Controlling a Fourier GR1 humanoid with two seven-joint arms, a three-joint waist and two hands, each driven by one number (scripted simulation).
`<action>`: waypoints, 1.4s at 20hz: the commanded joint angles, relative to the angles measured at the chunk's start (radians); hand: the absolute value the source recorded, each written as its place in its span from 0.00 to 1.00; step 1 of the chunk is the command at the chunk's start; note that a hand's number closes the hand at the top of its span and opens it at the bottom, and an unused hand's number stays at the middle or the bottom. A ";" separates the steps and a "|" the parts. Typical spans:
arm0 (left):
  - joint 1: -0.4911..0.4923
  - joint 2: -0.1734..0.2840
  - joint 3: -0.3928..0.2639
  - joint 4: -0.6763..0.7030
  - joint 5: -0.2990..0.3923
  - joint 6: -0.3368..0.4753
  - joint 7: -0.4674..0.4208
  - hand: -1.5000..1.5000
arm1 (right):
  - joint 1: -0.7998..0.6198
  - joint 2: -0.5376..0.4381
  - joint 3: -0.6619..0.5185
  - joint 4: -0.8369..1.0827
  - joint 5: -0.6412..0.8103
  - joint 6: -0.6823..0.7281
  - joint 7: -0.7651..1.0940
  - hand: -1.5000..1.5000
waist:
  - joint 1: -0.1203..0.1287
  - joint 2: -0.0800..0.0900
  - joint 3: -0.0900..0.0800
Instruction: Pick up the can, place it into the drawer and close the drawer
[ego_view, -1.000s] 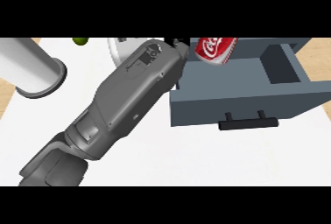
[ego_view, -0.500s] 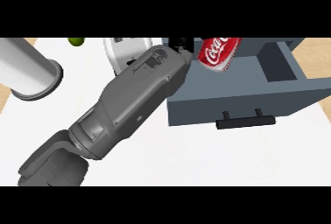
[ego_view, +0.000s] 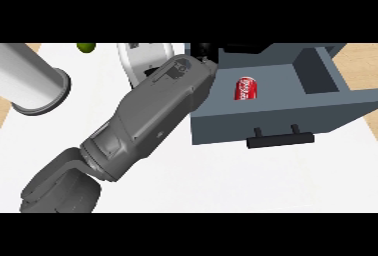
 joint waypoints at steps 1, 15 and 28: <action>-0.011 0.000 -0.019 0.044 0.031 0.025 -0.030 0.00 | -0.046 -0.042 -0.007 0.046 -0.014 0.016 -0.015 0.00 | -0.025 0.011 0.001; 0.018 0.000 0.003 0.025 0.126 -0.033 -0.145 0.00 | -0.063 -0.075 -0.030 -0.109 0.216 0.081 -0.147 0.00 | 0.007 0.005 -0.001; -0.005 0.000 -0.044 -0.032 0.166 0.034 -0.185 0.00 | -0.307 -0.092 0.239 -0.058 0.724 0.047 -0.233 0.00 | 0.065 -0.002 -0.001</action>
